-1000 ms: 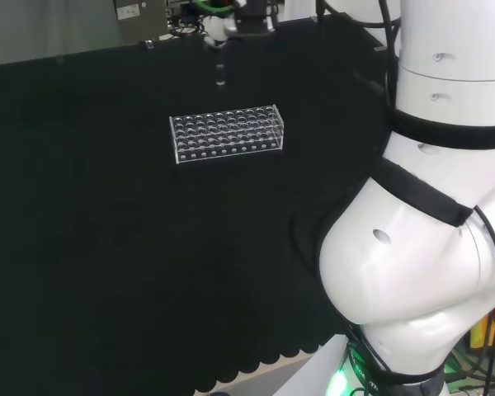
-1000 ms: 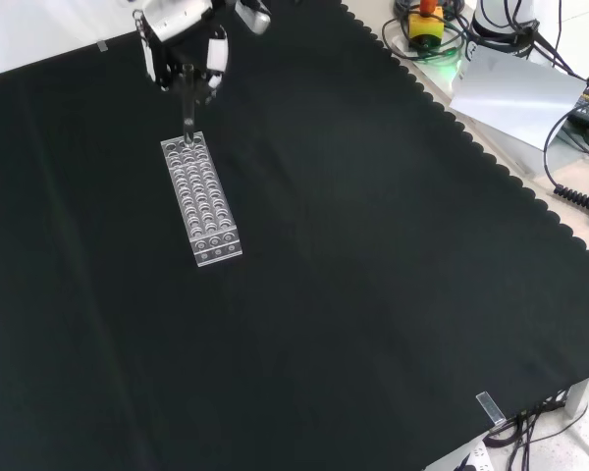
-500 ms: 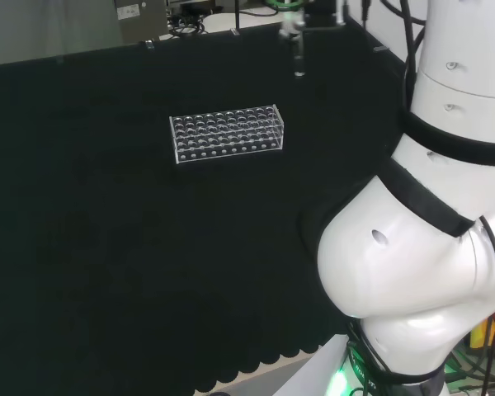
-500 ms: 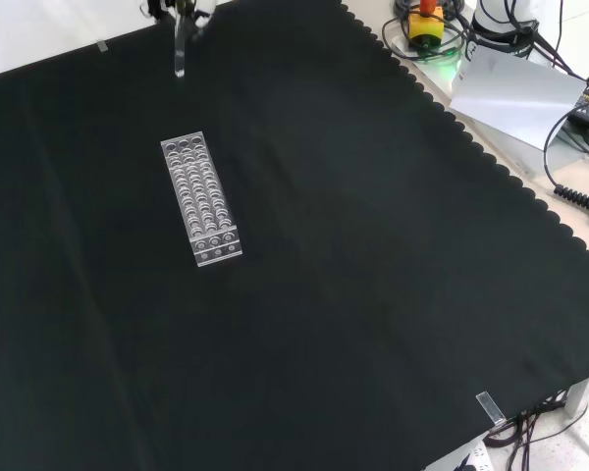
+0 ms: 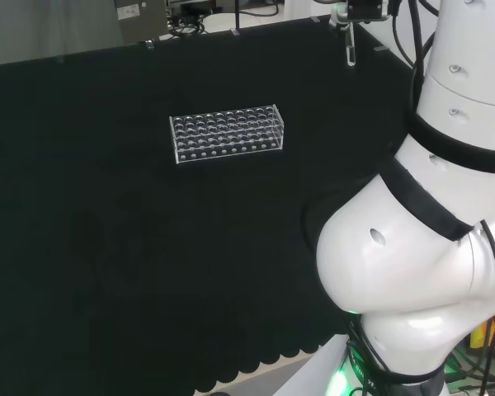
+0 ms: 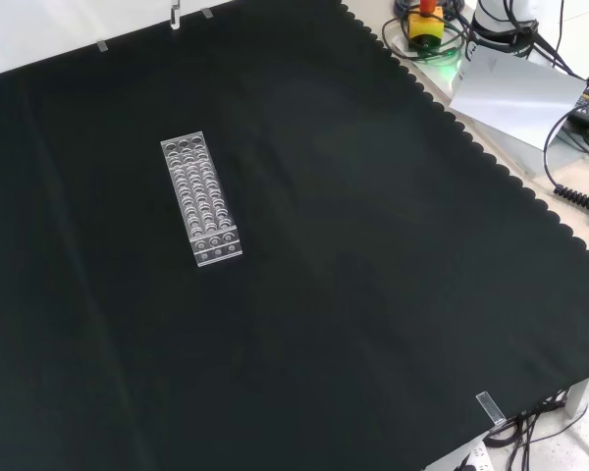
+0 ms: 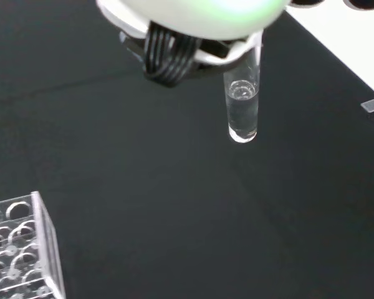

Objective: Shake the test tube.

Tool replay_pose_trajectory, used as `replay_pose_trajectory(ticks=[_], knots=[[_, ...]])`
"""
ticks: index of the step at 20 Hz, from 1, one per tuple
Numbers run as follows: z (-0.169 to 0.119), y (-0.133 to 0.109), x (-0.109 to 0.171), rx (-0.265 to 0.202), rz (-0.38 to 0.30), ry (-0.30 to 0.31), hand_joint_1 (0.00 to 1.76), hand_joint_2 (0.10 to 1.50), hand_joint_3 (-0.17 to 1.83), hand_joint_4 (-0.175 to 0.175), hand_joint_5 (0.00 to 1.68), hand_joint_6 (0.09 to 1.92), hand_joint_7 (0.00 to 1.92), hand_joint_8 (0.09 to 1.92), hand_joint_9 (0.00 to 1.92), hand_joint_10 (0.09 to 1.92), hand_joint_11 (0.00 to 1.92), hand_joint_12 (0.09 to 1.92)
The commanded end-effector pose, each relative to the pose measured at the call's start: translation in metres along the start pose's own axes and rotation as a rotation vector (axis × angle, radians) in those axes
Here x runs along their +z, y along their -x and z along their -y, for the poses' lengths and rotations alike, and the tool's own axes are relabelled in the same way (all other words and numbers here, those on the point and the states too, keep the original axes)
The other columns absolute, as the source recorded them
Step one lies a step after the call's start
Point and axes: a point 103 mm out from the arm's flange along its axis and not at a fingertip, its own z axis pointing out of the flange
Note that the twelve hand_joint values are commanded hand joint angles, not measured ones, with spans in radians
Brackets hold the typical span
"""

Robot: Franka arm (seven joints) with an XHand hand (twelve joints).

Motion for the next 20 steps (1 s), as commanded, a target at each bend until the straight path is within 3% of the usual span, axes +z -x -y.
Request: replay_pose_trajectory(ticks=[1, 14, 20], knots=[[0.002, -0.05, 0.004, -0.098, -0.008, -0.008, 1.22, 0.67, 0.63, -0.175, 1.28, 0.64, 1.69, 0.55, 1.58, 0.52, 1.24, 0.88], [0.02, -0.196, 0.009, -0.363, -0.068, -0.043, 1.22, 0.67, 0.63, -0.175, 1.28, 0.64, 1.69, 0.55, 1.58, 0.52, 1.24, 0.88], [0.04, -0.241, 0.001, -0.465, -0.099, -0.042, 1.22, 0.67, 0.64, -0.175, 1.28, 0.64, 1.69, 0.55, 1.58, 0.52, 1.24, 0.88]])
